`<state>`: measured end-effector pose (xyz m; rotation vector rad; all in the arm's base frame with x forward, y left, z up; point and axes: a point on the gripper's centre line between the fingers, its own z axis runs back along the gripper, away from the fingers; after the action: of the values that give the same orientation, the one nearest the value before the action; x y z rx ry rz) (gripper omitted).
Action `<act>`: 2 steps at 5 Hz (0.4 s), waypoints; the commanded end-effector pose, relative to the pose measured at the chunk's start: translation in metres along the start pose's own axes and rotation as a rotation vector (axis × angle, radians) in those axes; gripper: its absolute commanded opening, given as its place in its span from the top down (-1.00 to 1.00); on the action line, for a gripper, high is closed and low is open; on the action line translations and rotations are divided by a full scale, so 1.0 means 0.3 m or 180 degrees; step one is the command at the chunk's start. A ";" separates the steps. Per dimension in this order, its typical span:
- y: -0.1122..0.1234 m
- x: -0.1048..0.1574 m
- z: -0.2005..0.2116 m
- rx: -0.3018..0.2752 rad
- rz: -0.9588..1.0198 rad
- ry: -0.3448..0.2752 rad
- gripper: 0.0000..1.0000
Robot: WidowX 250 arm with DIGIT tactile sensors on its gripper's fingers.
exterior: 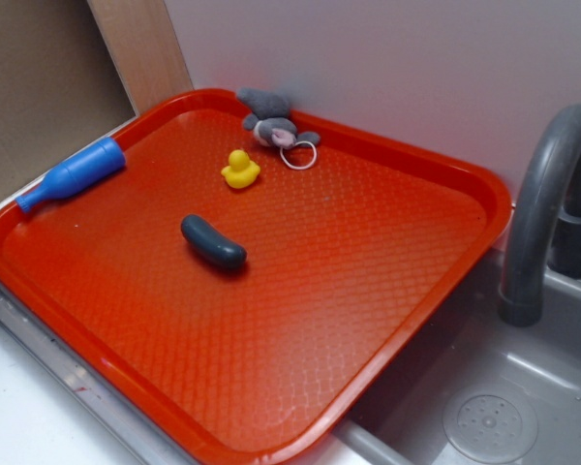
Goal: Grab the yellow duck.
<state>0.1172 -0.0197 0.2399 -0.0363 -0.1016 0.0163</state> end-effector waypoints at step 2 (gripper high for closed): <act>-0.104 0.099 -0.074 -0.0190 -0.0002 -0.0218 -1.00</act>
<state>0.1485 -0.0522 0.2141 -0.1004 -0.1399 0.0094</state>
